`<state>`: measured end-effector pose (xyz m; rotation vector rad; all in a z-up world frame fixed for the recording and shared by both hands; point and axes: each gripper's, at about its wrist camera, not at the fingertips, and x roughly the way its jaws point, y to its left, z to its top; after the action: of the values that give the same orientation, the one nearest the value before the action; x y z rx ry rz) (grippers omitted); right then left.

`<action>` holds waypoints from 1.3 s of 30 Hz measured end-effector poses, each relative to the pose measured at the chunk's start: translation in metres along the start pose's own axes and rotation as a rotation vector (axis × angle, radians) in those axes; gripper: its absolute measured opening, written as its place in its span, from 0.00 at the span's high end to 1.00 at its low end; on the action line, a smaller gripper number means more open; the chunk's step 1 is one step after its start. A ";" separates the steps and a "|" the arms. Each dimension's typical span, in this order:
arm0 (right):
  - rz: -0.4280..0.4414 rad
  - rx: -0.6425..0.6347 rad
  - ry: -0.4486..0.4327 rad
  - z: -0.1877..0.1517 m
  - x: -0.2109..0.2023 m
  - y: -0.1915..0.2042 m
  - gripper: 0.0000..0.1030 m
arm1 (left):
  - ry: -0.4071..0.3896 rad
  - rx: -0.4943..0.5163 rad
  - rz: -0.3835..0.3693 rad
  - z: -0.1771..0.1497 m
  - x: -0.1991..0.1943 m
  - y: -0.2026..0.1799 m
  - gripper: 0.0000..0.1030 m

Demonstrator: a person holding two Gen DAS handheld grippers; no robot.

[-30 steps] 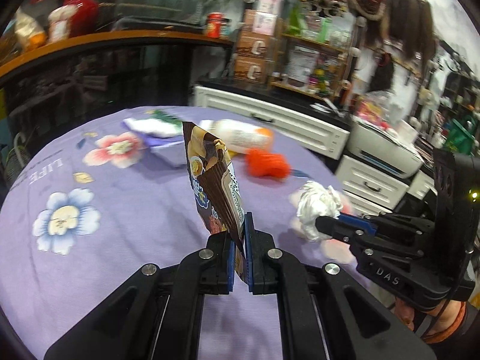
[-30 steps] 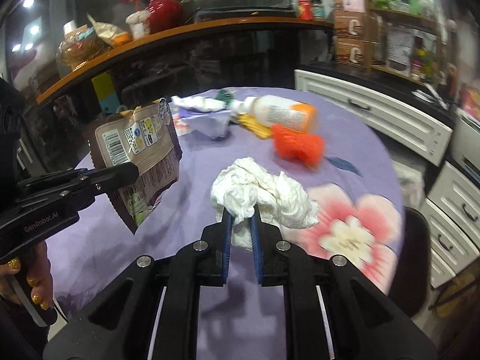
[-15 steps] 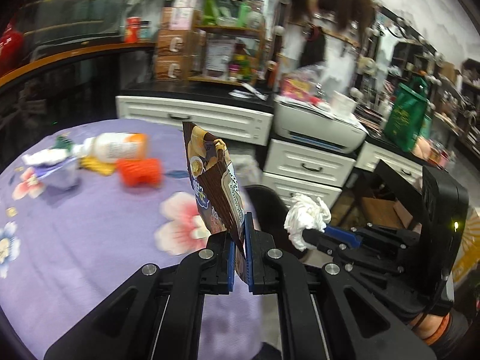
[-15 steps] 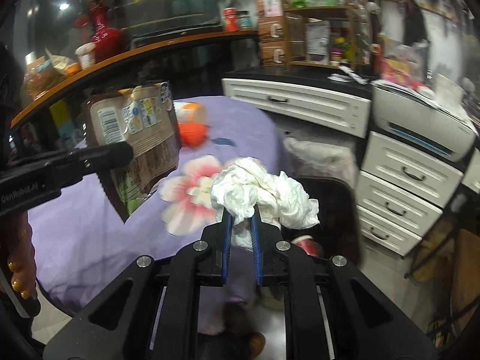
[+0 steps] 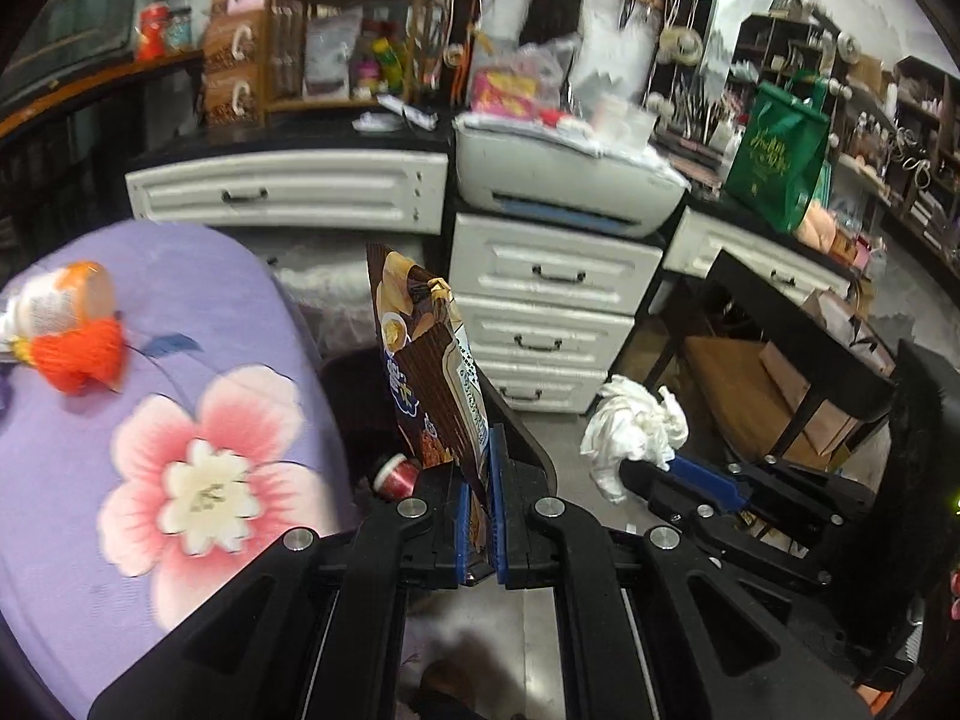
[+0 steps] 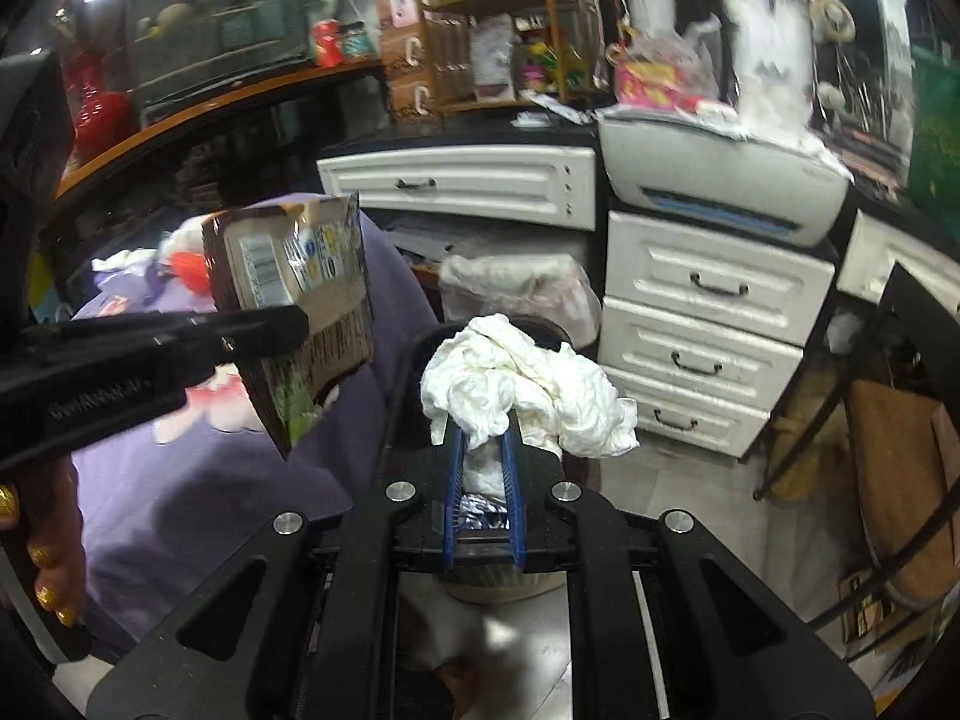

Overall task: Collect trash
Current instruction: 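Carry the packet and tissue in both tools over the black bin, then open the right tool to drop the tissue, then open the left tool to drop the packet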

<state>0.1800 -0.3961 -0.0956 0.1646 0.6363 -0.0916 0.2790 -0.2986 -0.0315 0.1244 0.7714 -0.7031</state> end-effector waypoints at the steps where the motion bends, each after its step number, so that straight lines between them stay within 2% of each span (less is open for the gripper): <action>1: 0.001 0.005 0.009 -0.001 0.004 -0.002 0.87 | 0.008 0.003 0.007 0.000 0.005 -0.001 0.94; 8: 0.048 0.060 0.106 -0.015 0.067 -0.018 0.87 | 0.051 0.000 0.017 -0.007 0.029 -0.001 0.94; 12: 0.043 0.072 0.149 -0.024 0.106 -0.019 0.86 | 0.059 0.008 0.022 -0.006 0.037 -0.003 0.94; 15: 0.056 0.083 0.161 -0.029 0.124 -0.020 0.78 | 0.067 0.009 0.017 -0.006 0.042 -0.004 0.94; 17: 0.038 0.083 0.169 -0.029 0.132 -0.021 0.66 | 0.072 0.011 0.016 -0.006 0.044 -0.004 0.94; 18: 0.033 0.084 0.164 -0.030 0.134 -0.022 0.53 | 0.075 0.011 0.015 -0.006 0.046 -0.004 0.94; 19: 0.029 0.085 0.160 -0.030 0.134 -0.022 0.45 | 0.077 0.011 0.014 -0.006 0.047 -0.004 0.94; 26: 0.010 0.109 0.140 -0.033 0.121 -0.030 0.44 | 0.094 0.018 0.004 -0.006 0.058 -0.007 0.94; 30: -0.024 0.104 0.126 -0.037 0.105 -0.035 0.40 | 0.130 0.017 -0.004 -0.006 0.073 -0.009 0.94; 39: -0.063 0.135 0.118 -0.056 0.075 -0.056 0.40 | 0.193 0.031 -0.004 -0.006 0.108 -0.015 0.94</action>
<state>0.2002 -0.4438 -0.1918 0.2823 0.7533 -0.1866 0.3211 -0.3660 -0.1067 0.2211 0.9454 -0.7142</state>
